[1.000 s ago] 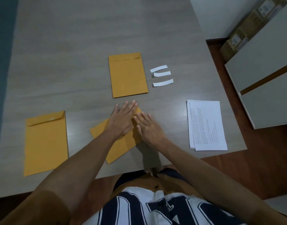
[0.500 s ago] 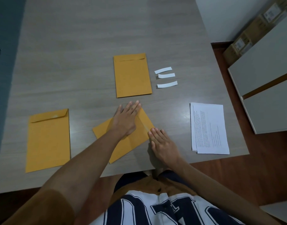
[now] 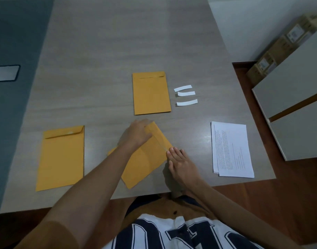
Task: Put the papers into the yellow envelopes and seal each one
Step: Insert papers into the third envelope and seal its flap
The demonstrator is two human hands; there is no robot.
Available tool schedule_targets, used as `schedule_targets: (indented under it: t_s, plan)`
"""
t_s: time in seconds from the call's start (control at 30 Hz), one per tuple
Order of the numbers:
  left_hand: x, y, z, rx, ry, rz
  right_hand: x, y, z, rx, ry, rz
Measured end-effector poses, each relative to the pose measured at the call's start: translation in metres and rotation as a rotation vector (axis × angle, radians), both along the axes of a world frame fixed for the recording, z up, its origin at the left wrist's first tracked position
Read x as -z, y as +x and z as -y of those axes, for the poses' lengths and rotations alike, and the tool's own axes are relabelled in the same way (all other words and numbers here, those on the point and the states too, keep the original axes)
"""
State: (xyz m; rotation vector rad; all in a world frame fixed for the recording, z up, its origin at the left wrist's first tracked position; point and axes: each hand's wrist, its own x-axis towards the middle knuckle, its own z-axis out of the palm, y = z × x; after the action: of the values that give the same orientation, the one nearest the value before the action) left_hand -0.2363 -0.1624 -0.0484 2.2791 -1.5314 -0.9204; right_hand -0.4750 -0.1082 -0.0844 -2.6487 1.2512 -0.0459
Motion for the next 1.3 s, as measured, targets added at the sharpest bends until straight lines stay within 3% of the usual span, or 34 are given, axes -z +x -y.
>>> schedule_targets:
  t_s: [0.1, 0.2, 0.37, 0.47, 0.57, 0.73, 1.0, 1.3]
  plan:
    - [-0.005, 0.003, 0.005, -0.186, 0.056, -0.222, -0.006, 0.007, 0.001, 0.015, 0.009, 0.033]
    - [-0.009, 0.004, 0.005, -0.216, 0.077, -0.316, -0.019, 0.013, 0.006, 0.085, 0.124, 0.191]
    - [-0.025, 0.019, 0.009, -0.385, 0.037, -0.556, -0.047, 0.03, 0.03, 0.526, 0.351, 0.61]
    - [-0.031, 0.031, 0.018, -0.51, -0.029, -0.687, -0.063, 0.049, 0.059, 0.83, 0.595, 0.709]
    - [-0.035, 0.043, 0.032, -0.628, -0.111, -0.726, -0.068, 0.069, 0.091, 0.894, 0.638, 0.761]
    - [-0.05, 0.055, 0.063, -0.763, -0.199, -0.708, -0.083, 0.094, 0.15, 1.017, 0.604, 0.82]
    - [-0.045, 0.083, 0.134, -0.791, -0.201, -0.416, -0.083, 0.132, 0.251, 0.886, 0.449, 0.701]
    - [-0.026, 0.103, 0.207, -0.754, -0.169, -0.25, -0.05, 0.162, 0.32, 0.831, 0.38, 0.634]
